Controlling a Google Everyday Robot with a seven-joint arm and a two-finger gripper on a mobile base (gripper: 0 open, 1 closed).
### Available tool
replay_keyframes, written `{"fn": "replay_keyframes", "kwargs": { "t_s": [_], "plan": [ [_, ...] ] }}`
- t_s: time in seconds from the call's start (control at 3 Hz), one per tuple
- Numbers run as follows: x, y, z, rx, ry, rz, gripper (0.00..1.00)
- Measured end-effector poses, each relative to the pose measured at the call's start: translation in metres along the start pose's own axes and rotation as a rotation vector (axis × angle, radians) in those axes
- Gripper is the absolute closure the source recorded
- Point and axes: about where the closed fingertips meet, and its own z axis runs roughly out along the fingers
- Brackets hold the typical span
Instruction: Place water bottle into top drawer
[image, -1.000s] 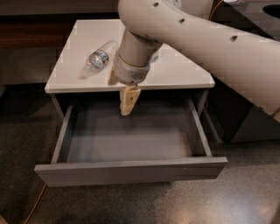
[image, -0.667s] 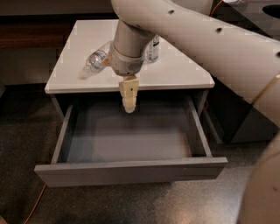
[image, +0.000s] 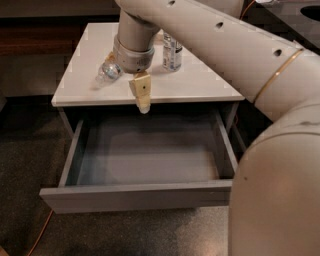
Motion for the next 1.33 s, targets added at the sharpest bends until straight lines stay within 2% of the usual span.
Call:
{"fn": "replay_keyframes", "kwargs": {
  "t_s": [0.67,1.33],
  "plan": [
    [0.005,-0.009,-0.004,0.014,0.011,-0.03,0.0],
    [0.022,-0.05,-0.009,0.029,0.068,-0.151,0.0]
  ]
}}
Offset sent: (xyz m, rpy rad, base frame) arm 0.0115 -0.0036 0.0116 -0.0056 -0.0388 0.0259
